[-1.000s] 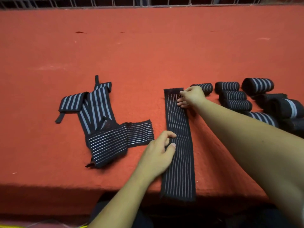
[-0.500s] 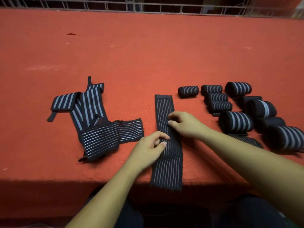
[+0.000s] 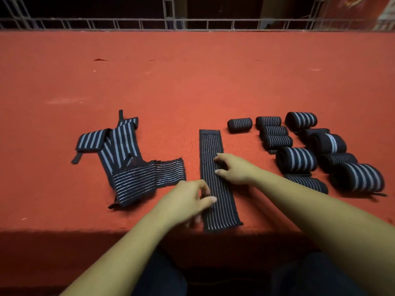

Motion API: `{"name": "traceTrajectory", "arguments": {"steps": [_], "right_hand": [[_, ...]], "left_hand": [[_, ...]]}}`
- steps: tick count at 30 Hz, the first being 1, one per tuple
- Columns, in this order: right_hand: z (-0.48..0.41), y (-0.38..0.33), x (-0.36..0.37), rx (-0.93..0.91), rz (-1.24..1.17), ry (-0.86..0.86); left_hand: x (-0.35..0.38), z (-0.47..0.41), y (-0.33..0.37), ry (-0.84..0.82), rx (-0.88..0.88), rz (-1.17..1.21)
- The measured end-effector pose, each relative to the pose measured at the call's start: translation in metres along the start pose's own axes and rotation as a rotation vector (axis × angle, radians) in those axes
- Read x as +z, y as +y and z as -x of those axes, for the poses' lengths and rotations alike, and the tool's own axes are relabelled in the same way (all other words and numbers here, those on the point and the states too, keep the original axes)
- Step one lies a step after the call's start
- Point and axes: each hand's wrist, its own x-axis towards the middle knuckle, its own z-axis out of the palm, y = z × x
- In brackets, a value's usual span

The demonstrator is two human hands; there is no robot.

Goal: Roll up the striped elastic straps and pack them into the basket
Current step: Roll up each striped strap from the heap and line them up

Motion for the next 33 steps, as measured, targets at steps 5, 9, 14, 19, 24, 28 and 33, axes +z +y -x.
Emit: {"name": "traceTrajectory", "arguments": {"steps": [5,9,14,19,24,28,33], "right_hand": [[-0.008,-0.034,-0.010,0.003,-0.002,0.014],[-0.019,-0.069,0.008,-0.010,-0.063,0.079],[-0.024,-0.102,0.051,0.039,-0.001,0.091],[-0.029,-0.103,0.057,0.091,-0.196,0.193],[-0.024,-0.093,0.031,0.047,-1.337,0.023],[-0.012,-0.092,0.003,-0.028,-1.876,-0.052],[0.001,-0.102,-0.027,-0.029,-2.116,-0.032]], "left_hand": [[-0.046,-0.014,-0.038,0.549,0.180,-0.465],[-0.065,-0.020,-0.080,0.594,0.063,-0.754],[-0.060,-0.014,-0.115,0.638,-0.012,-0.813],[-0.059,-0.013,-0.115,0.698,-0.024,-0.699],[-0.074,-0.007,-0.106,0.682,-0.023,-0.362],[-0.093,-0.008,-0.085,0.612,0.138,-0.186],[-0.101,-0.011,-0.061,0.546,0.226,-0.176]]}}
